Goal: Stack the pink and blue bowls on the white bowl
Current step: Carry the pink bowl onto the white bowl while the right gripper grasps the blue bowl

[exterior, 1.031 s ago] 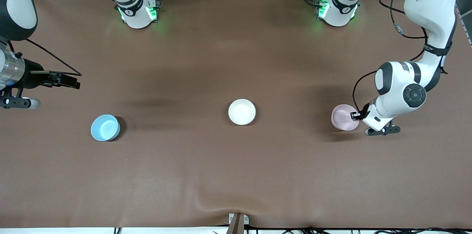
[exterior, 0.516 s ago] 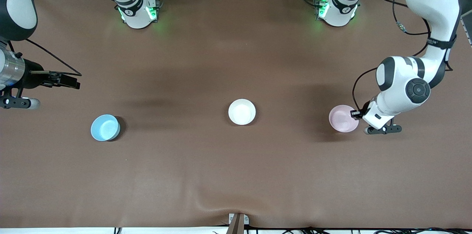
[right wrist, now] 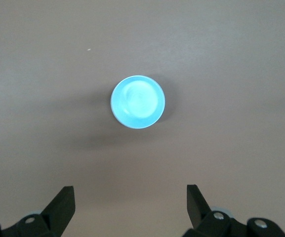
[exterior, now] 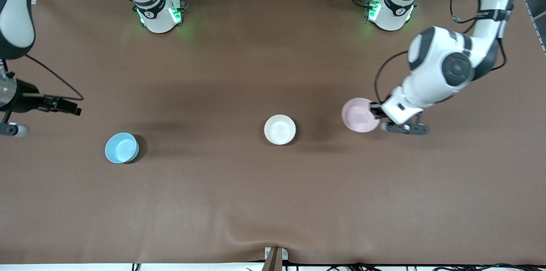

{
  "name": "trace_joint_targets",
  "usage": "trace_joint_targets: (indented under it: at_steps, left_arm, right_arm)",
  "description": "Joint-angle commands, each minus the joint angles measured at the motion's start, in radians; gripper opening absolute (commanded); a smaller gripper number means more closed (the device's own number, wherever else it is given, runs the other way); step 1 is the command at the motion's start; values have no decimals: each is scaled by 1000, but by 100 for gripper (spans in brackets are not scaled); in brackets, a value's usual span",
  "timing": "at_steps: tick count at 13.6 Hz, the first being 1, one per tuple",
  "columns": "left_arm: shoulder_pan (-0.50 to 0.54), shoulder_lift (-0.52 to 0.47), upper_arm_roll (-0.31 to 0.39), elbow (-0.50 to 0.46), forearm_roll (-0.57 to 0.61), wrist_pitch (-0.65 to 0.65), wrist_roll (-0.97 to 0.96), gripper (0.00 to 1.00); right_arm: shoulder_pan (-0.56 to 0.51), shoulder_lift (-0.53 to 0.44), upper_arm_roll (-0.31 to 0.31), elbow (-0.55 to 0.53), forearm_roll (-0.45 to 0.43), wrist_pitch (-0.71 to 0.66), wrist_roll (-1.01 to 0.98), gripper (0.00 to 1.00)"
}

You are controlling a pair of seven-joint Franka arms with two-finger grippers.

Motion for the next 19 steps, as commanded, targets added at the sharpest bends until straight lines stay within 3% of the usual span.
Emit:
trace_joint_targets:
  at_steps: [1, 4, 7, 13, 19]
  left_arm:
    - [-46, 79, -58, 99, -12, -22, -109, 0]
    - [-198, 207, -55, 223, 2, -7, -287, 0]
    - [-271, 323, -51, 303, 35, 72, -354, 0]
    - [-305, 455, -43, 346, 138, 146, -410, 0]
    - [-306, 513, -43, 345, 161, 206, -397, 0]
  right_arm:
    - [-37, 72, 14, 28, 1, 34, -58, 100]
    - [-43, 143, 12, 20, 1, 84, -59, 100]
    - [-43, 233, 12, 17, 1, 163, -59, 100]
    - [-73, 375, 12, 6, 1, 324, -59, 100]
    - [-76, 383, 14, -182, 1, 558, -51, 100]
